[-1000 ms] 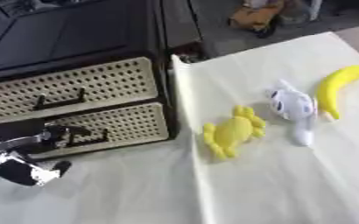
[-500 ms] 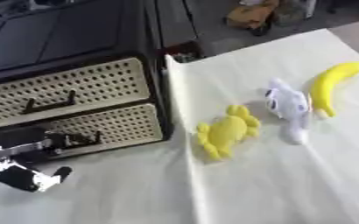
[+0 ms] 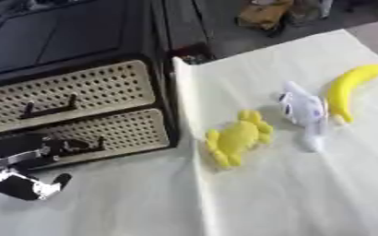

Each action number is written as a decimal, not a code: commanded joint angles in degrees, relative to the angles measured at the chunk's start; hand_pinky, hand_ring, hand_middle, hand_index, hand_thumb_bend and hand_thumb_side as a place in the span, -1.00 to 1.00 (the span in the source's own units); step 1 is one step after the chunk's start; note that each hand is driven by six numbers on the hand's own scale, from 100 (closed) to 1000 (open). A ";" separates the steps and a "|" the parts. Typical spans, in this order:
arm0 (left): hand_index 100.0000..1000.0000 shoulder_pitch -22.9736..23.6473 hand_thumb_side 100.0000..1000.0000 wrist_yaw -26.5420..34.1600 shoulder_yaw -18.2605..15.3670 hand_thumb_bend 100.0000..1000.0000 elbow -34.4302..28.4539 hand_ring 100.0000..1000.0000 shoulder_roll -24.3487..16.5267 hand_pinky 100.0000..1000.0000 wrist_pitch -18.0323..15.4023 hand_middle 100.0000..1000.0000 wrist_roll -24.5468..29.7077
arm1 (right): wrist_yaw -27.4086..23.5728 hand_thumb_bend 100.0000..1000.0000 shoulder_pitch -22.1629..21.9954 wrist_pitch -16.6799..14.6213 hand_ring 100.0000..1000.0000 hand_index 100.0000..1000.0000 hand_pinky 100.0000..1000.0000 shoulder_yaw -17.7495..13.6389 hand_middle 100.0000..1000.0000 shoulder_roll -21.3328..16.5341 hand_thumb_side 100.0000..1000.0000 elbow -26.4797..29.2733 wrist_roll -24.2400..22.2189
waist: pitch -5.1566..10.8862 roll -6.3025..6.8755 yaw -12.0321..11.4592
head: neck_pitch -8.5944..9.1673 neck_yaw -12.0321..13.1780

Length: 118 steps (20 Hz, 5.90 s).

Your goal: Pick up objects from table and place into drawer.

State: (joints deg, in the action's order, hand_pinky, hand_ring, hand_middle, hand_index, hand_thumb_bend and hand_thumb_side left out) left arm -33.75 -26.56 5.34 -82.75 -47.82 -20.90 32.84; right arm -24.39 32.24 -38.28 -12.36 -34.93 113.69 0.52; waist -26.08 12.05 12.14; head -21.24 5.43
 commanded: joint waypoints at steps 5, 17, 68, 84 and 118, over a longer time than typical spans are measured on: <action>1.00 -0.79 -0.51 -2.91 -0.74 -1.00 0.27 -1.00 -1.33 -1.00 0.12 -1.00 -1.78 | -0.08 -1.00 0.35 0.27 0.72 0.80 0.44 -0.61 0.50 -0.53 1.00 0.90 -0.15 | 0.94 -0.31 0.21 | 0.69 -0.26; 0.91 -0.88 -0.56 -8.61 -1.19 -1.00 2.15 -1.00 -0.62 -1.00 0.35 -1.00 -4.20 | 0.02 -1.00 0.27 0.78 0.72 0.81 0.44 -0.81 0.50 -0.22 1.00 0.90 -0.66 | 0.60 0.36 0.83 | 1.15 -0.54; 0.42 1.68 -0.51 -6.78 -0.16 -1.00 -0.77 -1.00 -1.70 -1.00 1.82 -1.00 -8.47 | -0.34 -1.00 -0.67 0.59 0.71 0.81 0.44 -1.65 0.50 0.56 1.00 0.90 1.08 | 1.99 -1.54 0.08 | 2.54 -0.56; 0.39 2.57 -0.52 -4.23 2.19 -1.00 -4.38 -1.00 -1.31 -1.00 4.70 -1.00 -4.69 | -0.63 -1.00 -0.74 0.84 0.71 0.81 0.44 -1.60 0.50 0.67 1.00 0.90 1.13 | 2.40 -1.69 -0.30 | 2.18 0.03; 0.64 6.56 -0.52 -4.03 5.38 -1.00 -10.68 -1.00 -2.10 -1.00 12.30 -1.00 -7.06 | -0.73 -1.00 -1.11 1.16 0.71 0.81 0.44 -1.71 0.50 0.98 1.00 0.90 1.39 | 3.02 -1.97 -0.61 | 2.24 0.10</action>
State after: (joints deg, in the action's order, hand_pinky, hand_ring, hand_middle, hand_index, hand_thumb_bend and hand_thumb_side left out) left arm -26.97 -29.83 10.61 -91.81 -47.95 -8.46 26.44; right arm -24.84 30.72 -37.11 -13.45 -33.00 113.69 1.72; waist -24.70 10.72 11.55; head -19.27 5.50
